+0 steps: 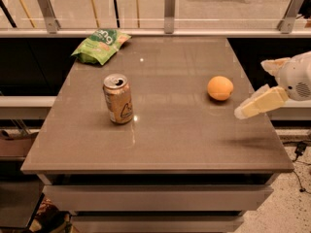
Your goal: Move orange near green rice chip bag
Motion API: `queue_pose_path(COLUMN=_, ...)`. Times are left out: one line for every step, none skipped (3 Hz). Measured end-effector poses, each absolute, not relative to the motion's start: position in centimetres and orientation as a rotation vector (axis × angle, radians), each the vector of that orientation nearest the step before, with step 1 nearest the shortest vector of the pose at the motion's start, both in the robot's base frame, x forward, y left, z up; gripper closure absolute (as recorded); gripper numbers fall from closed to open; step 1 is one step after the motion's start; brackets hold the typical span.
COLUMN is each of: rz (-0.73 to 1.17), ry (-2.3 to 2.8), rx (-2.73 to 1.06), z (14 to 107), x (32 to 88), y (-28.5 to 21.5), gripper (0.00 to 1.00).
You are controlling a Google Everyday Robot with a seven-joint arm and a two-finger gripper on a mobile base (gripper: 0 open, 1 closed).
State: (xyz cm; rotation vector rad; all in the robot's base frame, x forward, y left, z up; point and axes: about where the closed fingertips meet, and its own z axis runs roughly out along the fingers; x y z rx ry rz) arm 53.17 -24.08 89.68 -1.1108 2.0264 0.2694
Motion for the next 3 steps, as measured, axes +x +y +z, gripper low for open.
queue_pose_path(rz=0.286, ry=2.007, rx=-1.078, z=88.6, x=54.9, y=-23.5, gripper=0.0)
queue_pose_path(rz=0.278, ry=2.02, rx=-1.046, z=87.7, x=56.3, y=-23.2, gripper=0.0)
queue_pose_path(rz=0.259, ry=2.053, rx=-1.012, z=86.9, x=57.5, y=-22.9, gripper=0.0)
